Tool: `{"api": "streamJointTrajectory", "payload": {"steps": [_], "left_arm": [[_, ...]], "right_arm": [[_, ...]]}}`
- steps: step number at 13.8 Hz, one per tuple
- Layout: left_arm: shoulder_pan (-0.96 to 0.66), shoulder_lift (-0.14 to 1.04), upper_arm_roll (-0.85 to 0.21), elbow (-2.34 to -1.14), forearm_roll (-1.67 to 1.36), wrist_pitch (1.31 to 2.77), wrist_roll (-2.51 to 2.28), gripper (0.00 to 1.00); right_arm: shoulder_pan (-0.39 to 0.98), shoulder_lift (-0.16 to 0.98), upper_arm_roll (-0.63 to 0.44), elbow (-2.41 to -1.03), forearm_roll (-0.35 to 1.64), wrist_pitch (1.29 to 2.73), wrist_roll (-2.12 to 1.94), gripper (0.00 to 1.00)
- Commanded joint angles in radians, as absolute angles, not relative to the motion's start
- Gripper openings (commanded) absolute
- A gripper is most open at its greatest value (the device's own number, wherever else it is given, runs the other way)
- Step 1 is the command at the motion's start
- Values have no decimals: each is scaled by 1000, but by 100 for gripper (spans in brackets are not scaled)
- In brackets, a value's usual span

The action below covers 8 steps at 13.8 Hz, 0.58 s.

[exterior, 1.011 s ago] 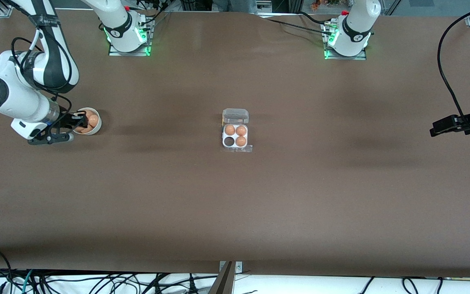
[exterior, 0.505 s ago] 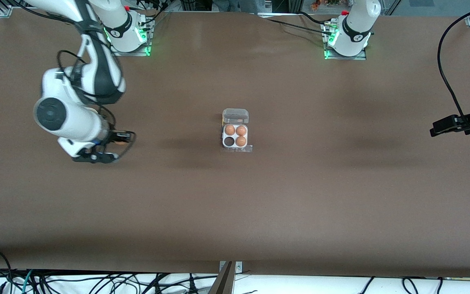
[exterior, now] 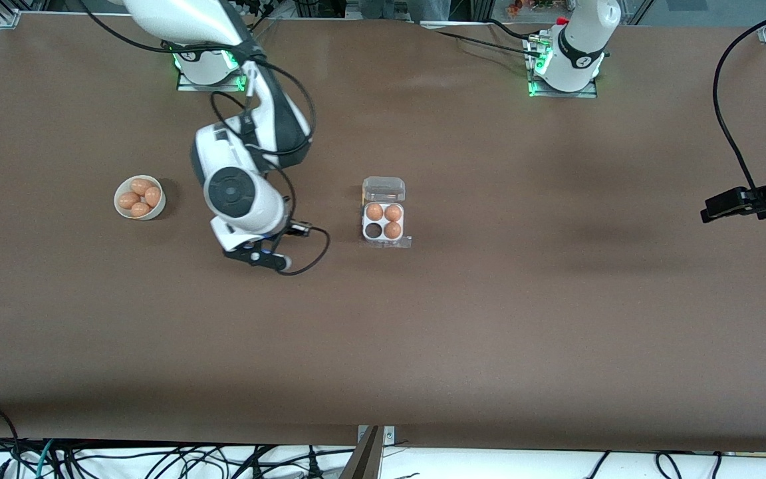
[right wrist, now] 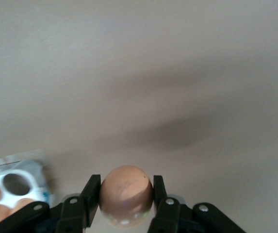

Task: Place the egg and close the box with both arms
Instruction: 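Lift the egg with the right gripper and carry it toward the egg box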

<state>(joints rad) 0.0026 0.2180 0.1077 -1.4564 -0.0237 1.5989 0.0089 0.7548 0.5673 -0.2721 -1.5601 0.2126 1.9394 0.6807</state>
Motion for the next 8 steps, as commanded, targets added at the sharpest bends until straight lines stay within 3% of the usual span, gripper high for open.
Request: {"api": "streamJointTrajectory", "payload": {"steps": [1, 8], "left_arm": [[6, 219, 107, -1447, -37, 1588, 6, 100], [8, 219, 107, -1447, -37, 1588, 6, 100]], "right_arm": [[820, 632, -284, -1454, 230, 1917, 813, 27], [881, 752, -235, -1353, 308, 2028, 876, 27]]}}
